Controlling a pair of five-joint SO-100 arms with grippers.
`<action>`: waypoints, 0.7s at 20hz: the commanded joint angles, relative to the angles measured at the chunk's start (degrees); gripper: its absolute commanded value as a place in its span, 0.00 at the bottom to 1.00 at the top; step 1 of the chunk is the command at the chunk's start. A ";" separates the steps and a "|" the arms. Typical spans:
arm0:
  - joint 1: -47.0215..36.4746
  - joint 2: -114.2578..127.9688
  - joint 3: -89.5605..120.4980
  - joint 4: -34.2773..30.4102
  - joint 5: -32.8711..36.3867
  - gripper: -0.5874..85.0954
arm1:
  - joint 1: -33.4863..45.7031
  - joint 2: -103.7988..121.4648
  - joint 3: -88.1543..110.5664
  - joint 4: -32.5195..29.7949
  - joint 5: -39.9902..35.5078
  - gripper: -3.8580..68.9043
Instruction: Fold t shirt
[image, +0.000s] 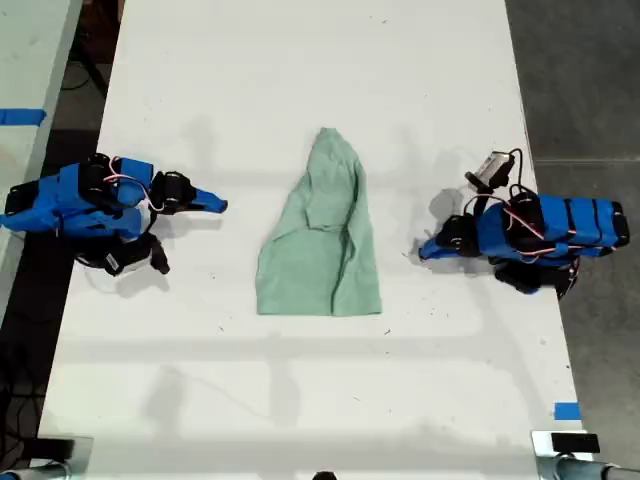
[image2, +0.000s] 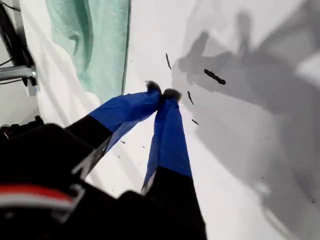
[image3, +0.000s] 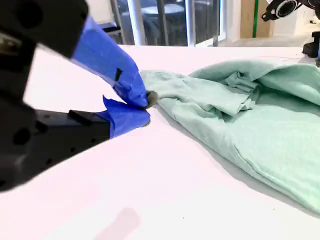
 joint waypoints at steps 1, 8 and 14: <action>1.14 0.35 0.35 -0.88 -0.97 0.00 | -0.44 0.62 2.90 0.35 0.79 0.08; 1.32 0.35 0.35 -0.26 -3.60 0.00 | -0.44 0.62 2.90 0.35 0.79 0.08; -0.70 -3.08 -0.97 -0.09 -4.83 0.00 | -0.44 0.62 2.90 0.35 0.88 0.08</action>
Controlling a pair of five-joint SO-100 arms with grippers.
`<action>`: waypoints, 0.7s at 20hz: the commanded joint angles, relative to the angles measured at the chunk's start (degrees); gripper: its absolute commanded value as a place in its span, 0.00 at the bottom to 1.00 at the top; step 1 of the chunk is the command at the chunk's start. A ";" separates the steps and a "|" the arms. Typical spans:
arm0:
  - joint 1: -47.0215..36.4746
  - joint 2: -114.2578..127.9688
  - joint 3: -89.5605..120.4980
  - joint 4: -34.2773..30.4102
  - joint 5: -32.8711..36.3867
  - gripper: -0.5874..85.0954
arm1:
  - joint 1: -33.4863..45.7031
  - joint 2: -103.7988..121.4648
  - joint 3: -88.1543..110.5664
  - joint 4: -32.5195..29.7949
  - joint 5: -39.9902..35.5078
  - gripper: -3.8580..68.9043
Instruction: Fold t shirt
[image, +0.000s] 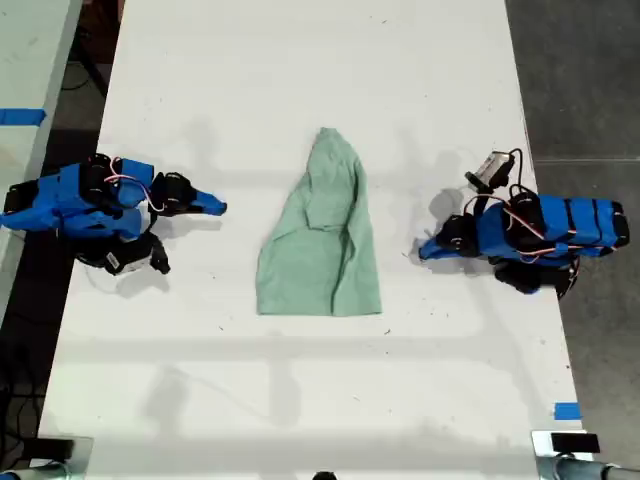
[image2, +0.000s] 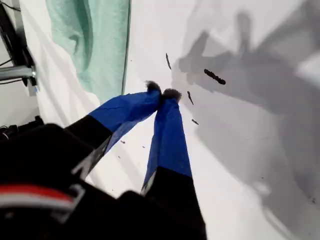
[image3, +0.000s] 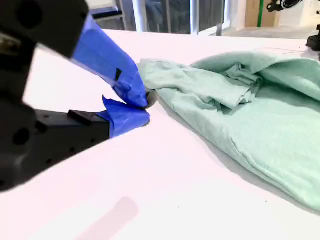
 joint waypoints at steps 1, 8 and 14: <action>-1.32 0.26 -0.53 -0.18 -1.23 0.00 | -0.44 0.62 2.90 0.35 0.97 0.08; -1.58 -13.97 -8.61 -0.79 -4.31 0.00 | -0.18 0.62 2.90 0.35 0.79 0.08; 14.24 -64.07 -46.41 4.39 -14.15 0.18 | -0.18 0.62 2.90 0.35 0.70 0.08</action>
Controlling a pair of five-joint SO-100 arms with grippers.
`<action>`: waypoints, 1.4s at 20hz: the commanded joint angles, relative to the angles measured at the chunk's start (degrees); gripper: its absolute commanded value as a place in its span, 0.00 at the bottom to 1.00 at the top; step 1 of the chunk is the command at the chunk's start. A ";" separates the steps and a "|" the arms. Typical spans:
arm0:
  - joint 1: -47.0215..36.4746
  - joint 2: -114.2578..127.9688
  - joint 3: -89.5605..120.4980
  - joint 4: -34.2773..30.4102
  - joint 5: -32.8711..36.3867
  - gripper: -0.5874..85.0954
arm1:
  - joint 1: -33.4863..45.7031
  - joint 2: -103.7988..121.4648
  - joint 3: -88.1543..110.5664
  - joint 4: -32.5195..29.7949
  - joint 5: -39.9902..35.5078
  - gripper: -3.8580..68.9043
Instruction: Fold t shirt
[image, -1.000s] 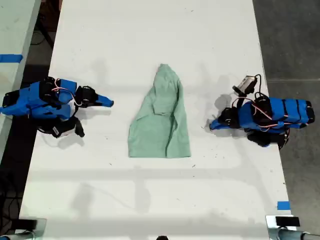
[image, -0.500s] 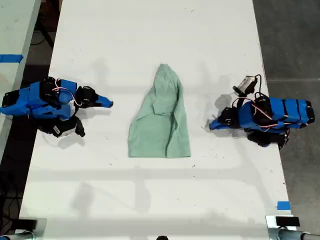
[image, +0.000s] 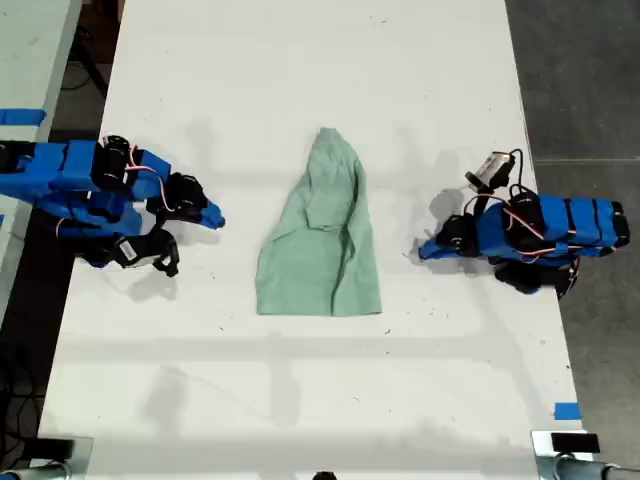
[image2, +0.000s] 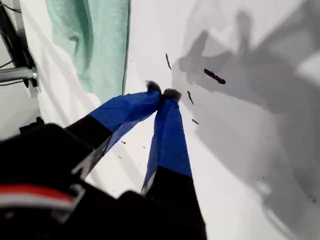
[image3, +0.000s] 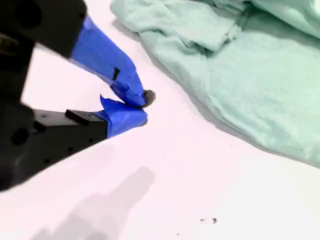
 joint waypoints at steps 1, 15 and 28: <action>7.47 -18.19 -14.59 -1.41 -2.72 0.19 | -0.18 0.62 2.90 0.35 0.35 0.08; 7.38 -76.90 -60.47 12.04 -1.67 0.00 | -0.26 0.70 2.90 0.35 -0.09 0.08; 8.26 -81.30 -93.08 -5.71 14.77 0.00 | -0.35 0.70 2.81 0.35 -0.09 0.08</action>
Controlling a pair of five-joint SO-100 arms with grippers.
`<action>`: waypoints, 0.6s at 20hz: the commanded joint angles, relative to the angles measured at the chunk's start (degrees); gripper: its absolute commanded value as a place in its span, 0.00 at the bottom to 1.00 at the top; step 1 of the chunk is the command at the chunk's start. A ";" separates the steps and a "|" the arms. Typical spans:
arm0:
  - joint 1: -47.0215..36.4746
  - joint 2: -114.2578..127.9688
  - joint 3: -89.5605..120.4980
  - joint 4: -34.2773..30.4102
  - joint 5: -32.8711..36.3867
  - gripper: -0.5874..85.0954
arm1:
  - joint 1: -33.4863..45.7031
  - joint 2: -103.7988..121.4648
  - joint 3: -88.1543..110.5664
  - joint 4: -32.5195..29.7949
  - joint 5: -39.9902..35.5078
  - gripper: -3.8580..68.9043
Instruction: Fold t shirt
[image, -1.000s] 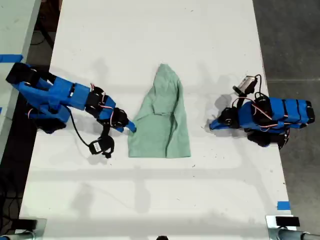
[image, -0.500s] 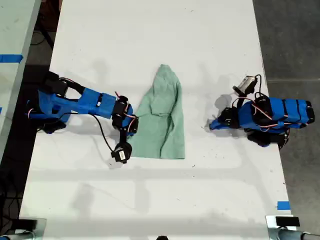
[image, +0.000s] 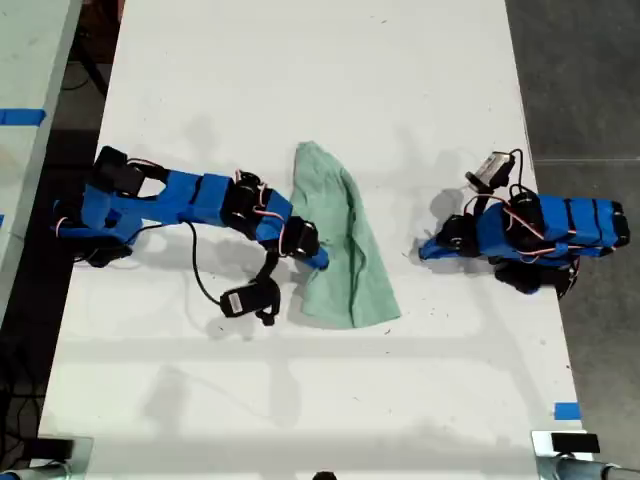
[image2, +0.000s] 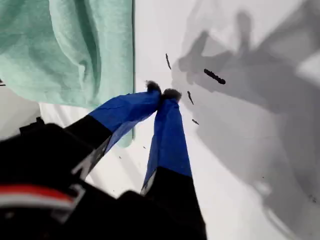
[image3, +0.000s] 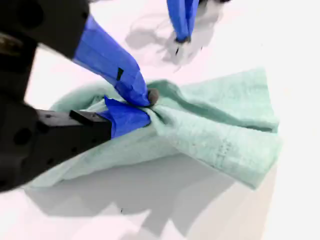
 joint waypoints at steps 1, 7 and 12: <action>-0.62 -0.62 -2.90 -12.30 4.13 0.03 | -0.44 0.70 2.81 0.35 -0.09 0.08; -1.58 1.32 -1.93 -16.70 7.56 0.00 | -0.53 0.70 2.81 0.35 -0.44 0.08; -1.76 24.26 4.22 -9.32 10.46 0.00 | -0.70 0.70 2.81 0.35 -0.44 0.08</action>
